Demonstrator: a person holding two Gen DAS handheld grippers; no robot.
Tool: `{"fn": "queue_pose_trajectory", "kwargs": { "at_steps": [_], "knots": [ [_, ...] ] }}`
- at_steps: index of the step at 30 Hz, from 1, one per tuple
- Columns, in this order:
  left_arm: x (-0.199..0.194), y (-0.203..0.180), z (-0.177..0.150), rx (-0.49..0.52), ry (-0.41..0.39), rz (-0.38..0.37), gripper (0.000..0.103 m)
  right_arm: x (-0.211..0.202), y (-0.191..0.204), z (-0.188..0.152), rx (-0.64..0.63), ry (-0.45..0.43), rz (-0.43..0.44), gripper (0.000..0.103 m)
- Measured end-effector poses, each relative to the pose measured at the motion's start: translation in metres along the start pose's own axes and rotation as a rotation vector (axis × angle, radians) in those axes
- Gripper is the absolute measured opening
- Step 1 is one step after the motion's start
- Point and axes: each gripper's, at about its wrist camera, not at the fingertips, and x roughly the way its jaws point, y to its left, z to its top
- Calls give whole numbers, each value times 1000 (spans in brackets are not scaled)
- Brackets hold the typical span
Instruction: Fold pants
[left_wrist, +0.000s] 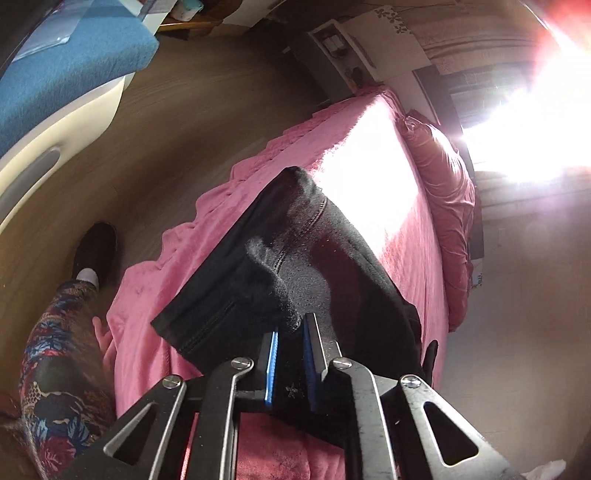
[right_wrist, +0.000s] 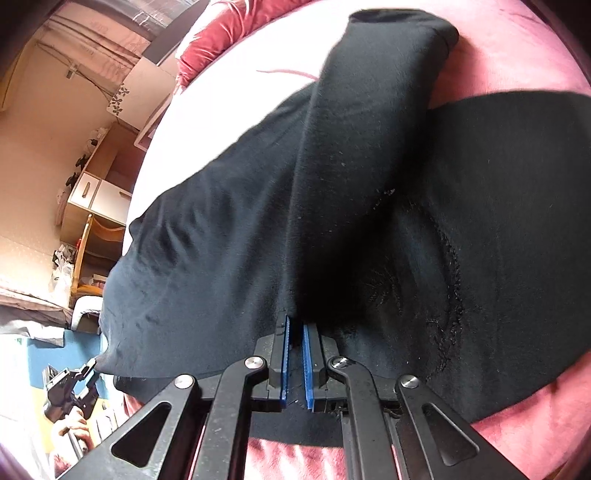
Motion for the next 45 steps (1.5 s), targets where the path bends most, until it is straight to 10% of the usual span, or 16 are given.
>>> {"fn": "queue_pose_trajectory", "kwargs": {
  "at_steps": [22, 29, 34, 39, 45],
  "knots": [
    [2, 37, -10, 23, 36, 151, 10, -11, -8, -69, -115, 117, -128, 0],
    [-1, 36, -9, 8, 27, 127, 10, -40, -19, -59, -27, 56, 0, 2],
    [3, 34, -8, 10, 33, 137, 10, -47, -25, -42, 31, -15, -28, 59],
    [0, 32, -9, 25, 26, 134, 10, -21, -23, -21, 62, 2, -107, 17],
    [-10, 28, -7, 46, 17, 127, 10, -40, -10, -31, 23, -31, -115, 8]
  ]
}}
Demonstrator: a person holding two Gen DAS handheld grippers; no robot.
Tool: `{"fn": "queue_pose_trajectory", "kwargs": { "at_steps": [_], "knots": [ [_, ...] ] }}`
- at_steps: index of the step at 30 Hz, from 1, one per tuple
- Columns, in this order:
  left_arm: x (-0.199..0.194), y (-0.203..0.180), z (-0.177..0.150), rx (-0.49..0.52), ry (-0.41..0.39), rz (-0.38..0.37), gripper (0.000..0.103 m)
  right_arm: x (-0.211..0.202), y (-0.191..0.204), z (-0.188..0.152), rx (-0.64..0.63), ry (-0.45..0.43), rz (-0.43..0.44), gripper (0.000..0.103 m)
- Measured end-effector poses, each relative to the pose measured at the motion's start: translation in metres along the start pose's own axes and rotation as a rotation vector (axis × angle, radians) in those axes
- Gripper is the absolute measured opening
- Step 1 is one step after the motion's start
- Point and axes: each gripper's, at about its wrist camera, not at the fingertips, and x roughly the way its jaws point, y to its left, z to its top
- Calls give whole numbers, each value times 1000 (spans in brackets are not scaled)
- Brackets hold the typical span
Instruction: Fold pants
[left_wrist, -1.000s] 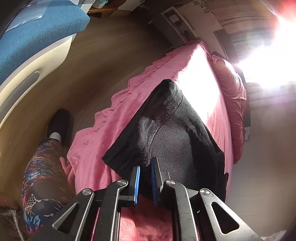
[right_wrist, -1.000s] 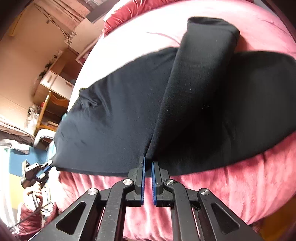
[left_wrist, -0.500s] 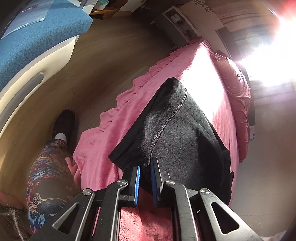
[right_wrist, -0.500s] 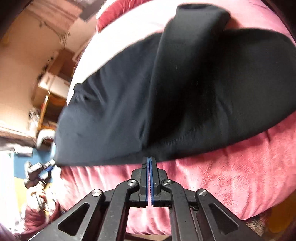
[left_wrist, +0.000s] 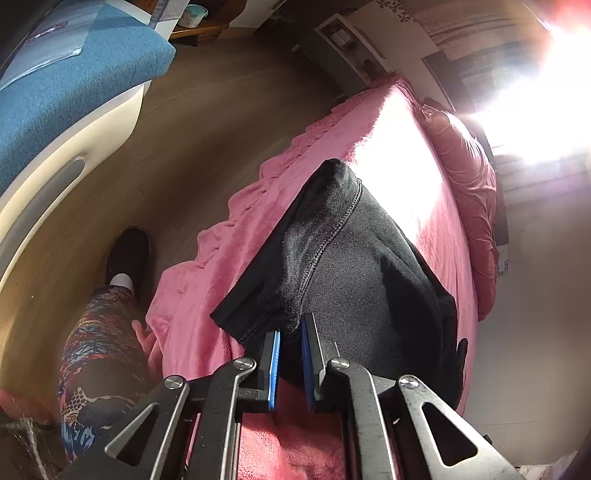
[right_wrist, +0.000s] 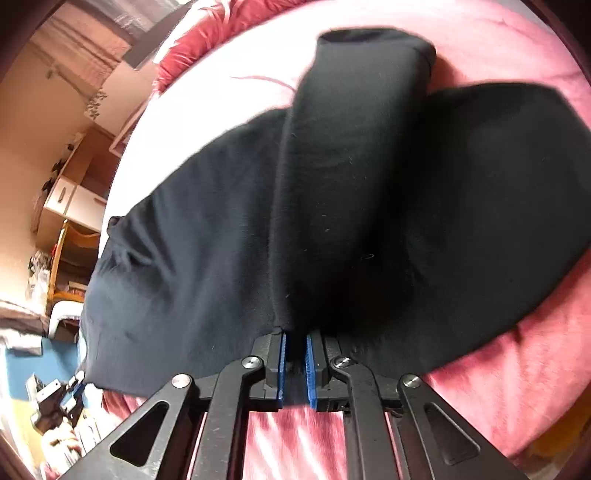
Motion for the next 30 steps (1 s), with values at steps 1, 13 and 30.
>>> {"fn": "queue_pose_trajectory", "kwargs": {
  "at_steps": [1, 13, 30],
  "knots": [
    [0, 1, 0, 3, 2, 1, 10, -7, 0, -4, -10, -5, 8, 8],
    [13, 9, -1, -50, 28, 163, 33, 13, 4, -1, -64, 73, -27, 17],
    [20, -153, -57, 517, 26, 6, 33, -26, -10, 197, -40, -145, -191, 41]
  ]
}}
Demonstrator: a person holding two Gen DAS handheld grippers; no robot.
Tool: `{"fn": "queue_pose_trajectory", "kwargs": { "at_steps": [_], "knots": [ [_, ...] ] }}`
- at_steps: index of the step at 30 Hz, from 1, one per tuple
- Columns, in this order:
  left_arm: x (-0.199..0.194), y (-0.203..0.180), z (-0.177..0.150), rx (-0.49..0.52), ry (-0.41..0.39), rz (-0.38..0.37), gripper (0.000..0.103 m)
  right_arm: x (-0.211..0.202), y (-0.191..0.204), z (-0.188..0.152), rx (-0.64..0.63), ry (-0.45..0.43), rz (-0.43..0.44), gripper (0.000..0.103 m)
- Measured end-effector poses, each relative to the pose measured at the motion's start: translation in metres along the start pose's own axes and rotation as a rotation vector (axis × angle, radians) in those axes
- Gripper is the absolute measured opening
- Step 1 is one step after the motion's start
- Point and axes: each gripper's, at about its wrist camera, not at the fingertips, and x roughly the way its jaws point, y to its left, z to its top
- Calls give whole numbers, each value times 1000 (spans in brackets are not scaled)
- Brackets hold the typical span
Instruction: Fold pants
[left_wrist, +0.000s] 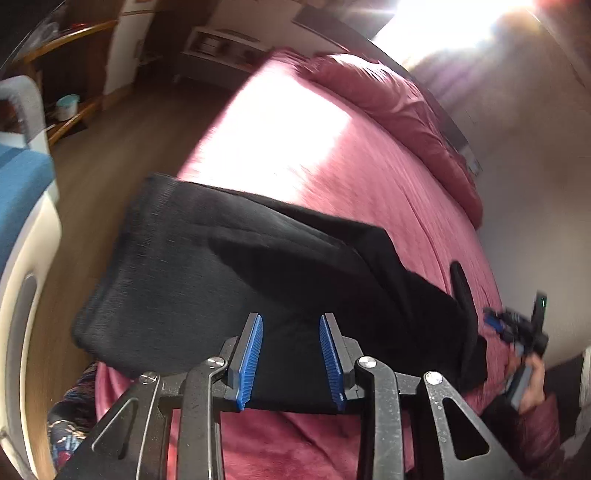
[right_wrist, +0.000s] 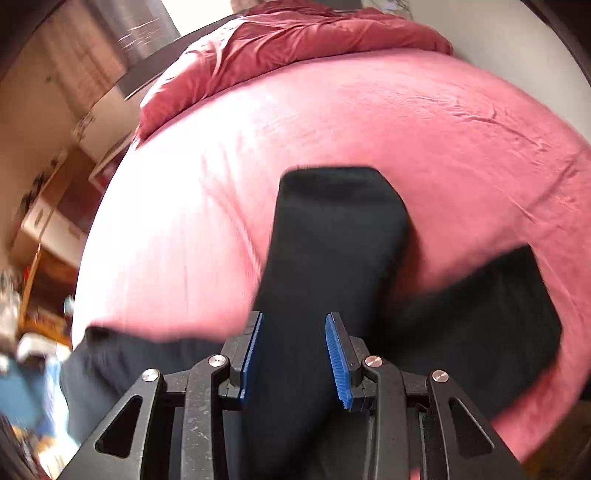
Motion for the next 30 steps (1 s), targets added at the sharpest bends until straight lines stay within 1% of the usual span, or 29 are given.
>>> {"fn": "queue_pose_trajectory", "kwargs": {
  "at_steps": [2, 3, 4, 8, 10, 11, 12, 13, 14, 17, 18, 20, 23, 26, 28, 30],
  "knots": [
    [20, -21, -6, 52, 60, -21, 33, 21, 7, 23, 11, 17, -32, 47],
    [29, -30, -9, 67, 89, -43, 33, 36, 13, 36, 15, 40, -29, 47],
    [36, -37, -11, 80, 114, -57, 33, 47, 19, 41, 14, 51, -40, 47],
    [59, -59, -17, 121, 181, -80, 33, 88, 35, 57, -30, 106, -160, 48],
    [65, -68, -22, 146, 204, -82, 33, 111, 40, 56, -69, 164, -228, 48],
    [69, -71, -22, 157, 214, -77, 33, 118, 40, 56, -90, 184, -264, 38],
    [71, -74, -23, 166, 225, -79, 33, 119, 41, 55, -118, 175, -297, 20],
    [74, -76, -23, 173, 235, -87, 33, 116, 40, 54, -132, 159, -289, 14],
    [76, -78, -23, 178, 241, -91, 33, 110, 37, 54, -118, 145, -259, 7],
    [80, -81, -23, 181, 255, -96, 33, 70, 23, 50, -65, 62, -165, 6],
    [81, -82, -24, 183, 257, -101, 33, 49, 13, 48, -33, 22, -122, 6],
    [83, -86, -24, 197, 260, -104, 33, 21, -3, 44, 33, -36, -45, 6],
    [82, -93, -25, 215, 262, -119, 33, -33, -44, 33, 143, -130, 70, 6],
    [82, -103, -26, 240, 263, -127, 33, -74, -87, 14, 245, -201, 143, 6],
    [81, -111, -29, 260, 263, -141, 33, -92, -110, -3, 293, -231, 149, 6],
    [80, -116, -34, 282, 268, -146, 33, -105, -137, -21, 336, -253, 130, 6]
  ]
}}
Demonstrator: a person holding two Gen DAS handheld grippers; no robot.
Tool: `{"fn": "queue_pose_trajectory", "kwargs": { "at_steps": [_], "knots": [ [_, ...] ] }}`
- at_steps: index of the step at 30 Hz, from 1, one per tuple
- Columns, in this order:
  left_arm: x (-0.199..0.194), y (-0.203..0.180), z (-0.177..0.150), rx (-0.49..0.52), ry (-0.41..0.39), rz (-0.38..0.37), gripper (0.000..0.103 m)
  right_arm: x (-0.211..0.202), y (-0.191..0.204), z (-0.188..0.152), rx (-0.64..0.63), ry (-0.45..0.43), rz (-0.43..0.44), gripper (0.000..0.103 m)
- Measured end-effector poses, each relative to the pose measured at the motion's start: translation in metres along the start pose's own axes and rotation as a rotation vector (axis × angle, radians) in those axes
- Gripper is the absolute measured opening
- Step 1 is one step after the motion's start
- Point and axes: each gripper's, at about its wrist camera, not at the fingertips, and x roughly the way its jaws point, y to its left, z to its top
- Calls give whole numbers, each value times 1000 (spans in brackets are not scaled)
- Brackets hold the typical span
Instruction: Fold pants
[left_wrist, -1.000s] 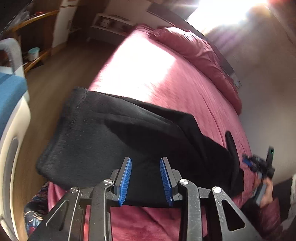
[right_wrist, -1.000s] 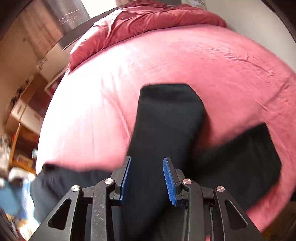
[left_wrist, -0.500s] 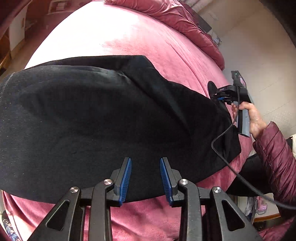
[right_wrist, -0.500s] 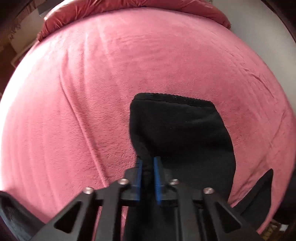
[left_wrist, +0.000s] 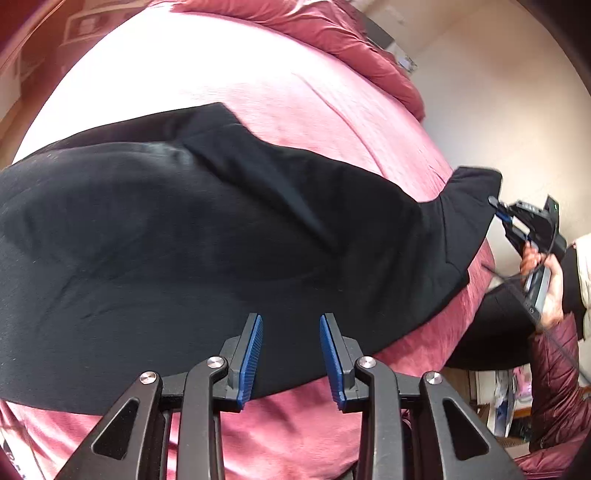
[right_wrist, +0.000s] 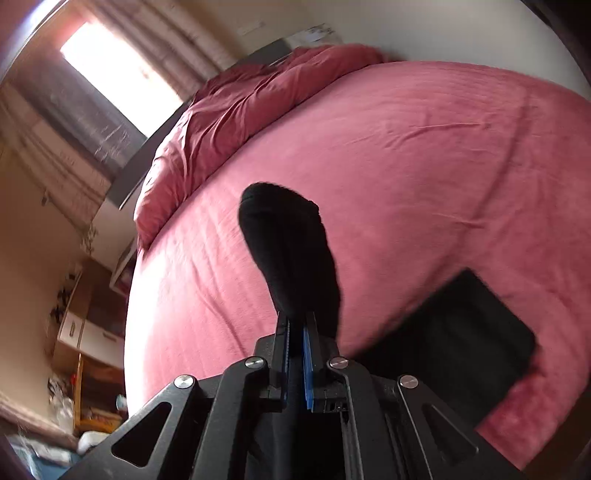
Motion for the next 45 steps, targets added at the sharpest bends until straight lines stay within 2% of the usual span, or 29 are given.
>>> {"fn": "queue_pose_trajectory", "kwargs": {
  "at_steps": [5, 9, 11, 13, 14, 17, 18, 20, 23, 25, 26, 27, 30, 32, 35, 37, 41, 43, 44, 45],
  "knots": [
    [8, -15, -1, 36, 30, -1, 33, -12, -82, -38, 151, 15, -42, 6],
    [21, -28, 1, 51, 63, 3, 33, -3, -136, -76, 261, 56, -74, 6],
    [26, -31, 1, 55, 74, 19, 33, 4, -155, -87, 294, 73, -54, 6],
    [26, -31, -1, 53, 84, 23, 33, 8, -167, -90, 326, 72, -31, 12],
    [27, -31, -1, 51, 85, 28, 33, 5, -170, -88, 332, 67, -25, 12],
    [33, -35, -2, 48, 92, 35, 33, 9, -178, -82, 355, 49, -25, 38],
    [34, -35, -2, 49, 94, 38, 33, 7, -180, -81, 358, 41, -26, 40],
    [35, -36, -3, 51, 98, 41, 33, 5, -182, -73, 369, 30, -24, 40],
    [42, -38, -3, 56, 104, 44, 33, 6, -180, -58, 356, 20, -68, 39],
    [46, -41, -4, 62, 108, 49, 33, 5, -178, -50, 346, 24, -101, 28],
    [47, -42, -5, 62, 108, 48, 33, 5, -175, -46, 324, 23, -119, 18],
    [47, -42, -5, 62, 108, 47, 33, 1, -173, -45, 304, 21, -137, 12],
    [49, -43, -6, 61, 104, 51, 33, -11, -164, -38, 264, -20, -131, 10],
    [50, -42, -7, 61, 103, 50, 33, -12, -167, -38, 245, -15, -168, 10],
    [53, -41, -8, 61, 107, 62, 33, 5, -182, -48, 260, 72, -272, 9],
    [56, -40, -10, 50, 108, 58, 33, 10, -189, -56, 258, 91, -313, 9],
    [58, -36, -13, 41, 102, 66, 33, 13, -184, -57, 229, 97, -342, 11],
    [57, -34, -13, 36, 87, 71, 33, 11, -174, -52, 208, 93, -348, 21],
    [56, -32, -13, 32, 76, 77, 33, 3, -168, -48, 177, 76, -370, 31],
    [54, -29, -13, 27, 63, 82, 33, -4, -162, -47, 149, 57, -391, 35]
  ]
}}
